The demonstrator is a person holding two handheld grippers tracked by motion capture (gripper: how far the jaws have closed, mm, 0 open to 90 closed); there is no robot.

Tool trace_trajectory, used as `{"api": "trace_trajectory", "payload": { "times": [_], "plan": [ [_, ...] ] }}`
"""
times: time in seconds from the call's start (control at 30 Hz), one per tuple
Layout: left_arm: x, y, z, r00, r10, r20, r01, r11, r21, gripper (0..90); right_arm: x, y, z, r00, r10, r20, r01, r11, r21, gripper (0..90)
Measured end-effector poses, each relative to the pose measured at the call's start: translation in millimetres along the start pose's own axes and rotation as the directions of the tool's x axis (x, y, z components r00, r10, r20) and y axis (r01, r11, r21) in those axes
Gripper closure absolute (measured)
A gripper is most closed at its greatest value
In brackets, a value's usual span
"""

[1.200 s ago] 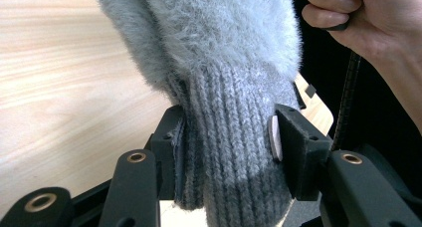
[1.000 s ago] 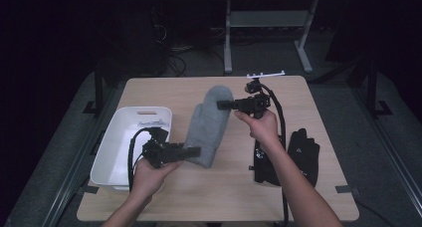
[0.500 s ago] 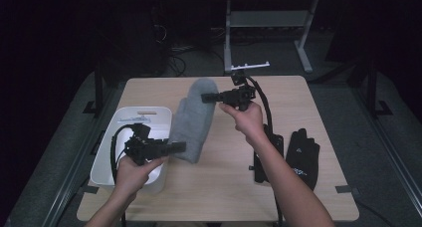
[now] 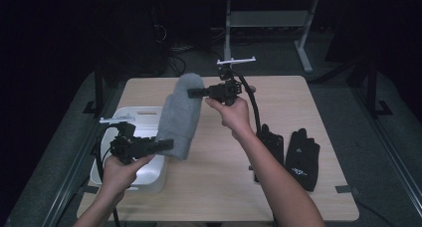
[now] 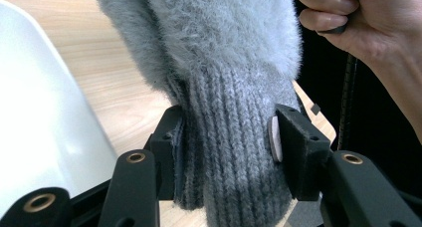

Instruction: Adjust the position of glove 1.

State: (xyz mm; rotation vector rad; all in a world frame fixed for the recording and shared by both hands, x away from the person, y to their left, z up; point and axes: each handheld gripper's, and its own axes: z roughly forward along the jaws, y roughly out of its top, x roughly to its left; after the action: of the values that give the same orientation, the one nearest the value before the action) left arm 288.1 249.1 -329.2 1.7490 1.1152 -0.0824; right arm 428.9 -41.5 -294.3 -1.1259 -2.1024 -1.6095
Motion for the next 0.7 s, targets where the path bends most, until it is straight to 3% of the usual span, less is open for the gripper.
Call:
{"api": "trace_trajectory", "payload": {
  "times": [0.7],
  "plan": [
    [21.2, -4.6, -40.0, 0.9995, -0.008, -0.03, 0.007, 0.9995, -0.03, 50.3, 21.5, 13.1, 44.0, 0.9992, -0.002, -0.039, 0.004, 1.0, 0.03, 71.8]
  ]
}}
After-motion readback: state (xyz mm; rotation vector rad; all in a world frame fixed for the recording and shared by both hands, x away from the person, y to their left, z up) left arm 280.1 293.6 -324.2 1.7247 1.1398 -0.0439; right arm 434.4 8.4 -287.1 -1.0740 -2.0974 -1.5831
